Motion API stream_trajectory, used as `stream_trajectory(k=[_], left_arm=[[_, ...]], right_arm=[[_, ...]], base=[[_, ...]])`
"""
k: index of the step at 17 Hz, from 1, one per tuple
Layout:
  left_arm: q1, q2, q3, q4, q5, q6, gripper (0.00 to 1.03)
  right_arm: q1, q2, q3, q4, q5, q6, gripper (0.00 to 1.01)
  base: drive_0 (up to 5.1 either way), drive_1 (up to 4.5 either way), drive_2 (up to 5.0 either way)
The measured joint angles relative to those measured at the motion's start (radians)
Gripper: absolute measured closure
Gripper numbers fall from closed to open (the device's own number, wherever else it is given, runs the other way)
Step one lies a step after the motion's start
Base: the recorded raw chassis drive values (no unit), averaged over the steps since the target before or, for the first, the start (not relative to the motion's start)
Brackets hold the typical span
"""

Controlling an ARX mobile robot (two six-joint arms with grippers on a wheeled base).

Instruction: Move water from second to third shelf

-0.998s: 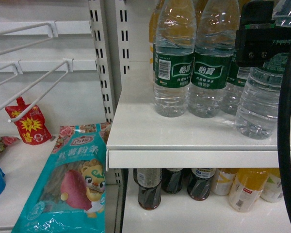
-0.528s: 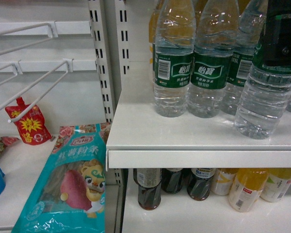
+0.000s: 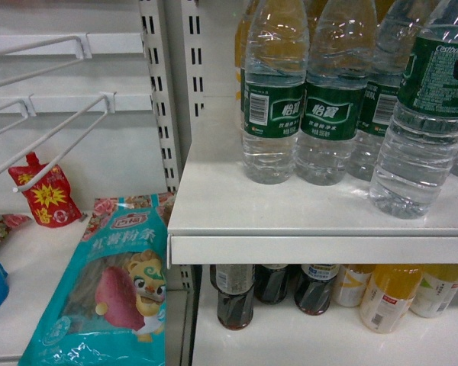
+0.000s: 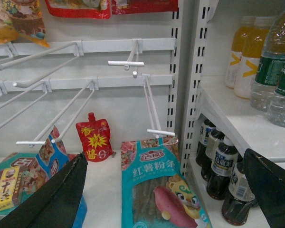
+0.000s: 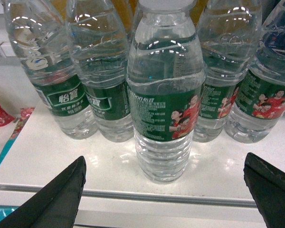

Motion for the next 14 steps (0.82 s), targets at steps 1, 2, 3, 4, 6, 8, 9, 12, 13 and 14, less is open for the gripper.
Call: stream_trajectory(k=[1,2,3,4,6,8,9,12,13,14], left_arm=[[0.000,0.000,0.000,0.000,0.000,0.000,0.05],[0.000,0.000,0.000,0.000,0.000,0.000,0.05],[0.000,0.000,0.000,0.000,0.000,0.000,0.05],[0.000,0.000,0.000,0.000,-0.001,0.000,0.05],[0.000,0.000,0.000,0.000,0.001,0.000,0.05],[0.000,0.000,0.000,0.000,0.000,0.000,0.05],[0.000,0.000,0.000,0.000,0.000,0.000,0.05],[0.000,0.000,0.000,0.000,0.000,0.000,0.05],[0.000,0.000,0.000,0.000,0.000,0.000,0.05],[0.000,0.000,0.000,0.000,0.000,0.000,0.05]], right_arm=[[0.011,-0.037,-0.017,-0.023,-0.002,0.013,0.03],[0.024,-0.076,-0.051,0.025,0.014,0.011,0.05],[0.027,-0.130,-0.142,0.222,0.090,-0.034,0.15],[0.009,-0.237,-0.241,0.300,0.111,-0.078,0.28],[-0.054,-0.505,-0.335,0.111,0.077,-0.108,0.54],[-0.109,-0.650,-0.383,0.113,0.017,-0.119,0.78],[-0.145,-0.680,-0.435,0.107,-0.018,-0.121,0.97],[-0.219,-0.756,-0.500,0.096,-0.110,-0.125,0.99],[-0.299,-0.780,-0.513,0.094,-0.170,-0.126,0.99],[-0.314,-0.798,-0.532,0.084,-0.167,-0.125,0.99]], base=[[0.0,0.00,0.0],[0.0,0.00,0.0],[0.0,0.00,0.0],[0.0,0.00,0.0],[0.0,0.00,0.0],[0.0,0.00,0.0],[0.0,0.00,0.0],[0.0,0.00,0.0],[0.0,0.00,0.0],[0.0,0.00,0.0]])
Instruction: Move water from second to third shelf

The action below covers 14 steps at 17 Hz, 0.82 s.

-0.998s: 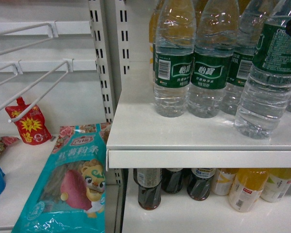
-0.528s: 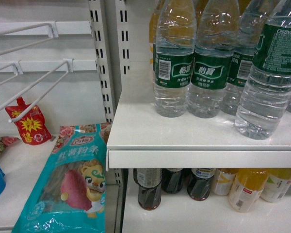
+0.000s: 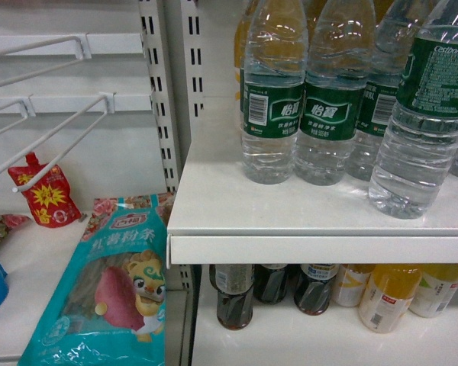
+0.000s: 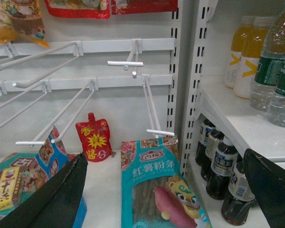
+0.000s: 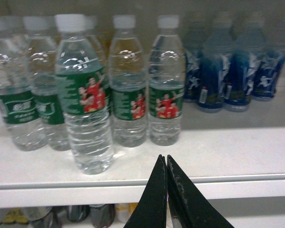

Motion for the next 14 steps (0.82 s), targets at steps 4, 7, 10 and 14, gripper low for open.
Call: stream_trajectory(k=[4,7,10,14], left_arm=[[0.000,0.000,0.000,0.000,0.000,0.000,0.05],[0.000,0.000,0.000,0.000,0.000,0.000,0.05],[0.000,0.000,0.000,0.000,0.000,0.000,0.05],[0.000,0.000,0.000,0.000,0.000,0.000,0.05]], right_arm=[[0.007,-0.068,-0.038,-0.027,-0.017,0.000,0.99],[0.007,-0.119,-0.060,-0.059,-0.017,0.000,0.99],[0.007,-0.191,-0.079,-0.123,-0.017,0.000,0.99],[0.007,-0.313,-0.090,-0.207,-0.016,-0.001,0.99]], base=[[0.0,0.00,0.0],[0.0,0.00,0.0],[0.0,0.00,0.0],[0.0,0.00,0.0]])
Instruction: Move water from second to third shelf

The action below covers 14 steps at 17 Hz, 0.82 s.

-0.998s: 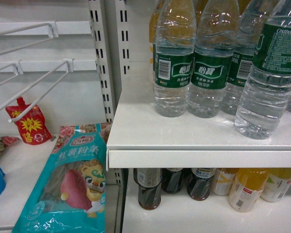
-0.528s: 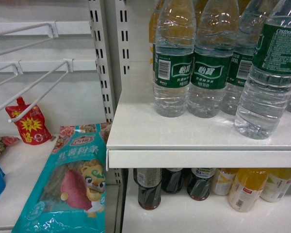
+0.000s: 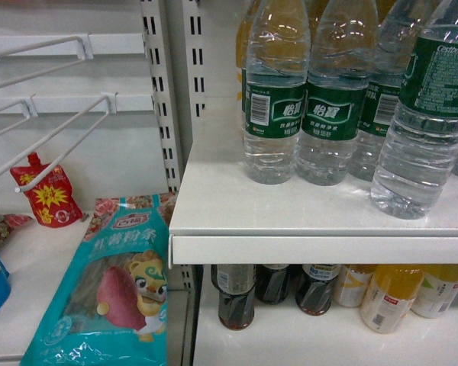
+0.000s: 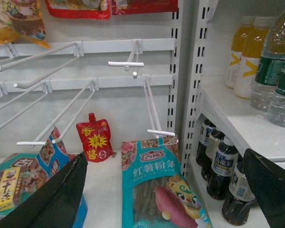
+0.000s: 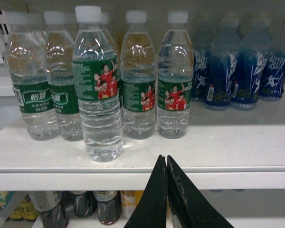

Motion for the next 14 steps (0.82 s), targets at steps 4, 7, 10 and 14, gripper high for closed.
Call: stream_trajectory(k=[4,7,10,14], left_arm=[[0.000,0.000,0.000,0.000,0.000,0.000,0.05],[0.000,0.000,0.000,0.000,0.000,0.000,0.05],[0.000,0.000,0.000,0.000,0.000,0.000,0.05],[0.000,0.000,0.000,0.000,0.000,0.000,0.05]], right_arm=[[0.000,0.002,0.000,-0.014,0.000,0.000,0.99],[0.000,0.001,0.000,-0.011,0.000,0.000,0.99],[0.000,0.001,0.000,-0.010,0.000,0.000,0.99],[0.000,0.001,0.000,-0.010,0.000,0.000,0.99]], base=[[0.0,0.00,0.0],[0.0,0.00,0.0],[0.0,0.00,0.0],[0.0,0.00,0.0]])
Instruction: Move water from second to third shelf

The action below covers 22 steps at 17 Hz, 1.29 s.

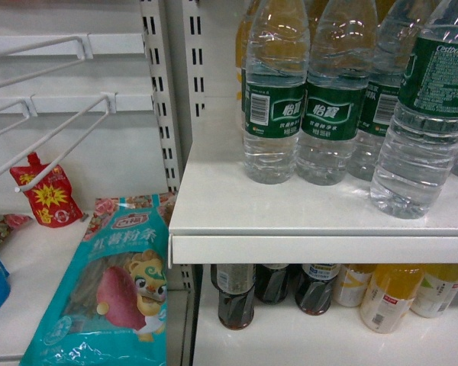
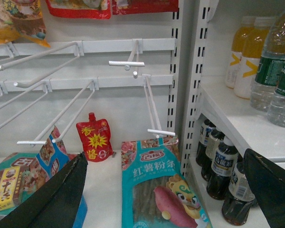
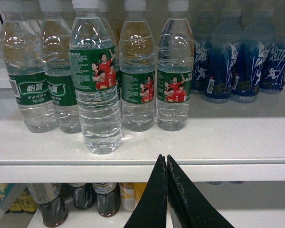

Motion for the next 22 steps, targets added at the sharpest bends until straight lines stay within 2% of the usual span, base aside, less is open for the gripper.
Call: stream_trajectory(k=[1,3,4,5,7,8,22], left_arm=[[0.000,0.000,0.000,0.000,0.000,0.000,0.05],[0.000,0.000,0.000,0.000,0.000,0.000,0.05],[0.000,0.000,0.000,0.000,0.000,0.000,0.05],[0.000,0.000,0.000,0.000,0.000,0.000,0.05],[0.000,0.000,0.000,0.000,0.000,0.000,0.05],[0.000,0.000,0.000,0.000,0.000,0.000,0.05],[0.000,0.000,0.000,0.001,0.000,0.000,0.05]], right_arm=[[0.000,0.000,0.000,0.000,0.000,0.000,0.97],[0.000,0.000,0.000,0.000,0.000,0.000,0.77],[0.000,0.000,0.000,0.000,0.000,0.000,0.40],[0.000,0.000,0.000,0.000,0.000,0.000,0.25],[0.000,0.000,0.000,0.000,0.000,0.000,0.05],[0.000,0.000,0.000,0.000,0.000,0.000,0.02],[0.000,0.000,0.000,0.001,0.000,0.000,0.03]], base=[[0.0,0.00,0.0],[0.0,0.00,0.0],[0.0,0.00,0.0],[0.0,0.00,0.0],[0.0,0.00,0.0],[0.0,0.00,0.0],[0.0,0.00,0.0]])
